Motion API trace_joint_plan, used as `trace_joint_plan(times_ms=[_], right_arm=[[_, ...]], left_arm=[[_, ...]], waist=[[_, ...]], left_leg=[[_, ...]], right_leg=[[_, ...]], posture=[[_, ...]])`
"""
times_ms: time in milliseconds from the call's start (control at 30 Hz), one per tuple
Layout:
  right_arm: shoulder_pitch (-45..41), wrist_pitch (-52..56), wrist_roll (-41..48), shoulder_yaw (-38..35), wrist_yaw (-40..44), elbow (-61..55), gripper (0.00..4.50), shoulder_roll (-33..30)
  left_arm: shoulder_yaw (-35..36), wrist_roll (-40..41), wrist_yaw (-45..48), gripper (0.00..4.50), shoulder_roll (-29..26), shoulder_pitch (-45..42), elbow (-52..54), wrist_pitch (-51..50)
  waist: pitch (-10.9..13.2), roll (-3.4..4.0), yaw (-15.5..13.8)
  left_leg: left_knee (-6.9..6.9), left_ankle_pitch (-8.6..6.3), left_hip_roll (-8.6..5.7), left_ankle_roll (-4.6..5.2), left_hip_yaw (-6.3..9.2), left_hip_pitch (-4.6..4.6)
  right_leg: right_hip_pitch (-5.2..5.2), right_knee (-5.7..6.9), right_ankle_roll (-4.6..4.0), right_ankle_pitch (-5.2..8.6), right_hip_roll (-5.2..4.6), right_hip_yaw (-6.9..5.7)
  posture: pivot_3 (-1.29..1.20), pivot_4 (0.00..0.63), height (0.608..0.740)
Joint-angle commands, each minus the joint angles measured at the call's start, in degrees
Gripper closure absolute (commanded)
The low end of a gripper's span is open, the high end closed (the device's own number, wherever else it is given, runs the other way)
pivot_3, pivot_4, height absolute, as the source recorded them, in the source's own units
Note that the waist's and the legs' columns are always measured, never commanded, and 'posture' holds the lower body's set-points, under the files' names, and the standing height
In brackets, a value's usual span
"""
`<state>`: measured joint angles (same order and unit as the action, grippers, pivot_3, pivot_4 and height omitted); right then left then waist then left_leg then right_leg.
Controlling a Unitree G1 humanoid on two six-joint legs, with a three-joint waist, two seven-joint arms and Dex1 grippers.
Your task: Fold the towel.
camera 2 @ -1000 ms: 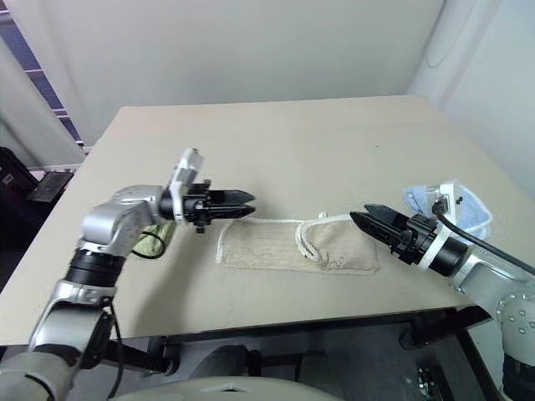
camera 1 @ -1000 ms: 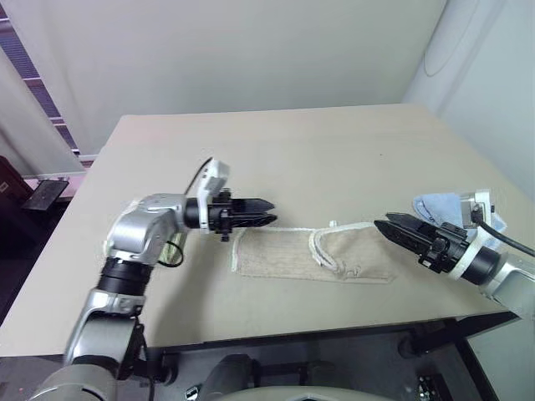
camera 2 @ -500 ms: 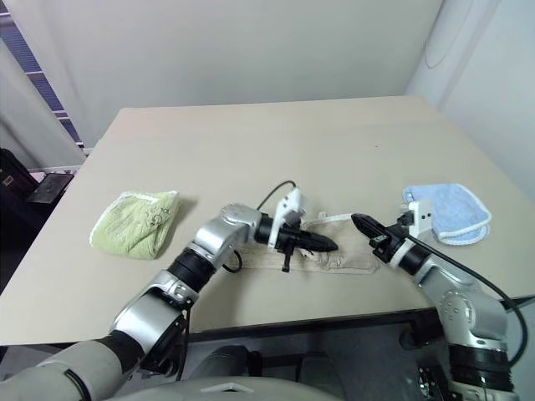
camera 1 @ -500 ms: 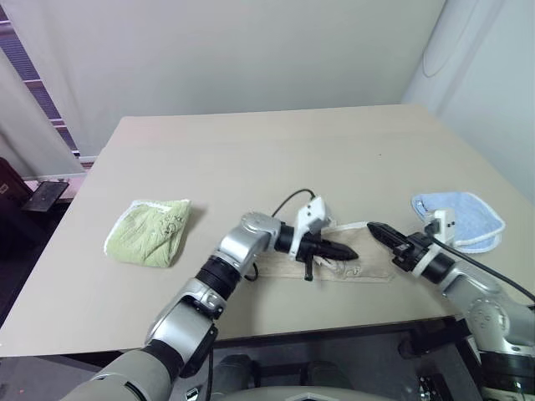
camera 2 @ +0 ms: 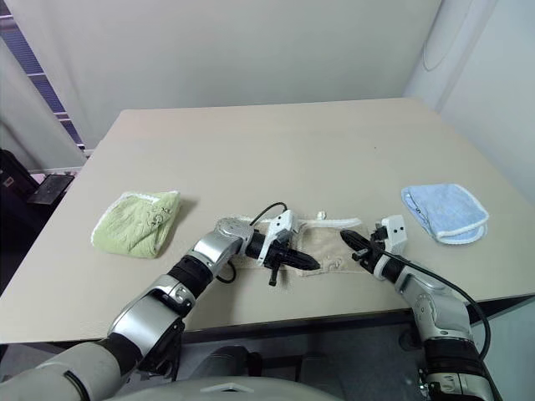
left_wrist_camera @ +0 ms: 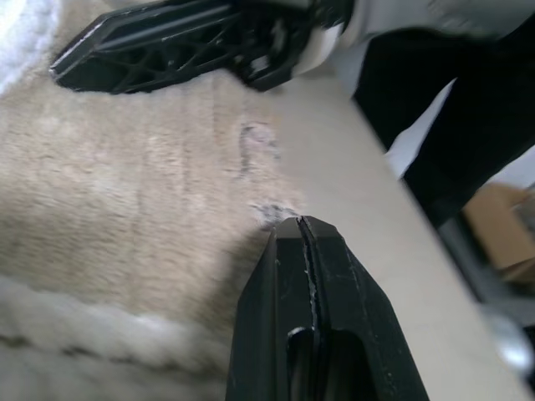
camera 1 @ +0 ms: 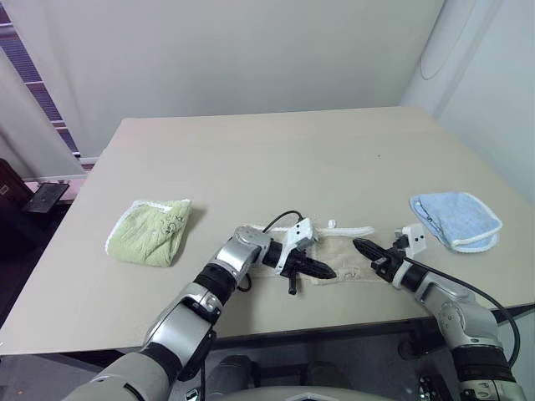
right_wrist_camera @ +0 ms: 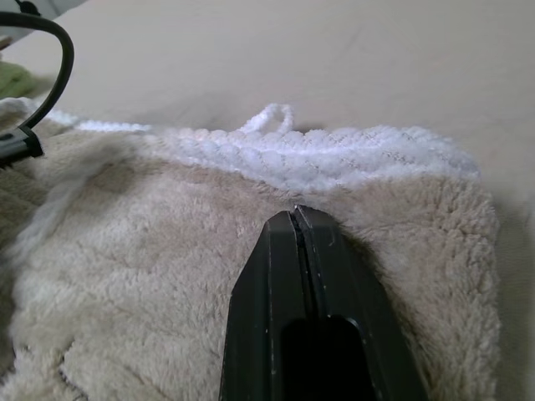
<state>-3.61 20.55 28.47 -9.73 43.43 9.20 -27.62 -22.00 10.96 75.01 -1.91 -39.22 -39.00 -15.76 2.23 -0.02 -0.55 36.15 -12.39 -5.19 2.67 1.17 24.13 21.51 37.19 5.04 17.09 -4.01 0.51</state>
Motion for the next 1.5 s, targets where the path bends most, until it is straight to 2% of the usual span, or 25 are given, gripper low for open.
trace_joint_plan(times_ms=[33,200,333,467,633,767,867,933,1133,1200,1300,1500], right_arm=[[0.80,3.24,5.00,-2.44,2.47,-6.93,4.47,-0.70],[0.96,13.42,13.67,-5.32,0.66,-17.62,4.47,-2.00],[-2.21,17.89,15.83,-5.61,-4.38,-20.89,4.50,-1.15],[-5.12,18.89,15.35,-4.70,-7.29,-20.38,4.50,0.10],[-8.51,20.25,14.78,-3.14,-8.57,-16.47,4.50,1.39],[-11.16,22.49,15.34,-2.79,-8.27,-13.14,4.50,1.50],[-13.39,25.92,18.32,-3.91,-8.29,-12.20,4.50,1.92],[-15.46,27.85,19.08,-4.76,-9.50,-10.56,4.50,2.07],[-17.58,32.31,19.29,-4.94,-9.38,-8.06,4.50,0.51],[-17.87,33.90,19.03,-4.86,-9.52,-7.63,4.50,0.17],[-16.60,34.17,19.42,-4.53,-6.41,-10.31,4.50,-1.11],[-10.69,31.47,16.40,-0.07,1.85,-20.17,4.50,-8.97]], left_arm=[[4.71,4.62,0.70,4.50,-1.62,-0.68,7.33,-5.18],[8.11,10.84,3.31,4.50,-10.74,1.67,24.32,-15.16],[13.16,12.25,-2.13,3.36,-19.04,2.75,30.86,-23.17],[18.61,17.80,-6.94,1.85,-24.46,6.09,38.15,-34.31],[29.39,25.69,-18.27,0.04,-26.03,11.16,45.88,-50.14],[37.22,29.03,-27.26,0.04,-25.54,13.99,47.96,-60.45],[45.46,29.55,-34.89,0.04,-21.72,13.05,47.65,-73.22],[47.78,36.36,-38.89,0.04,-22.32,15.30,47.02,-76.45],[46.61,58.08,-51.71,0.04,-28.90,21.49,42.21,-76.74],[45.09,60.93,-56.44,0.04,-30.05,22.67,42.01,-76.74],[44.05,66.91,-62.28,0.04,-29.76,22.99,40.23,-76.74],[39.73,78.16,-72.91,0.04,-28.25,22.41,35.37,-76.73]], waist=[[0.01,0.02,-0.04],[0.00,0.08,0.42],[-0.02,0.11,0.30],[-0.02,0.13,-0.07],[-0.01,0.12,-0.13],[-0.01,0.13,-0.09],[-0.01,0.12,-0.12],[-0.01,0.12,-0.09],[-0.02,0.11,-0.12],[-0.02,0.13,-0.14],[-0.02,0.13,-0.16],[-0.02,0.13,-0.15]], left_leg=[[0.00,0.00,0.00,0.00,0.01,0.01],[-0.02,0.02,0.00,0.00,0.02,0.31],[-0.04,0.01,0.00,-0.02,0.06,0.27],[-0.05,0.01,0.00,-0.02,0.05,0.26],[-0.05,0.01,-0.01,-0.02,0.05,0.27],[-0.04,0.02,-0.01,-0.03,0.05,0.23],[-0.04,0.04,0.00,-0.07,0.05,0.20],[-0.02,0.06,0.00,-0.10,0.05,0.20],[-0.11,0.09,0.01,-0.18,0.05,0.07],[-0.11,0.09,0.01,-0.18,0.05,0.08],[-0.10,0.08,0.00,-0.18,0.04,0.07],[-0.13,0.08,0.01,-0.18,0.04,0.09]], right_leg=[[0.02,0.00,0.00,0.00,0.00,-0.01],[0.46,0.14,0.17,-0.09,0.04,0.04],[0.67,0.19,0.13,-0.08,0.08,0.06],[0.68,0.19,-0.04,-0.02,0.10,0.10],[0.70,0.17,-0.02,-0.03,0.11,0.12],[0.71,0.25,0.07,-0.11,0.17,0.14],[0.74,0.34,0.09,-0.12,0.22,0.18],[0.77,0.41,0.10,-0.13,0.23,0.19],[0.77,0.50,0.03,-0.12,0.24,0.28],[0.77,0.50,-0.13,-0.07,0.24,0.28],[0.76,0.46,-0.22,-0.12,0.24,0.32],[0.77,0.41,-0.24,-0.12,0.23,0.31]], posture=[[0.00,0.000,0.740],[0.00,0.000,0.740],[0.00,0.000,0.740],[0.00,0.000,0.740],[0.00,0.000,0.740],[0.00,0.000,0.740],[0.00,0.000,0.740],[0.00,0.000,0.740],[0.00,0.000,0.740],[0.00,0.000,0.740],[0.00,0.000,0.740],[0.00,0.000,0.740]])
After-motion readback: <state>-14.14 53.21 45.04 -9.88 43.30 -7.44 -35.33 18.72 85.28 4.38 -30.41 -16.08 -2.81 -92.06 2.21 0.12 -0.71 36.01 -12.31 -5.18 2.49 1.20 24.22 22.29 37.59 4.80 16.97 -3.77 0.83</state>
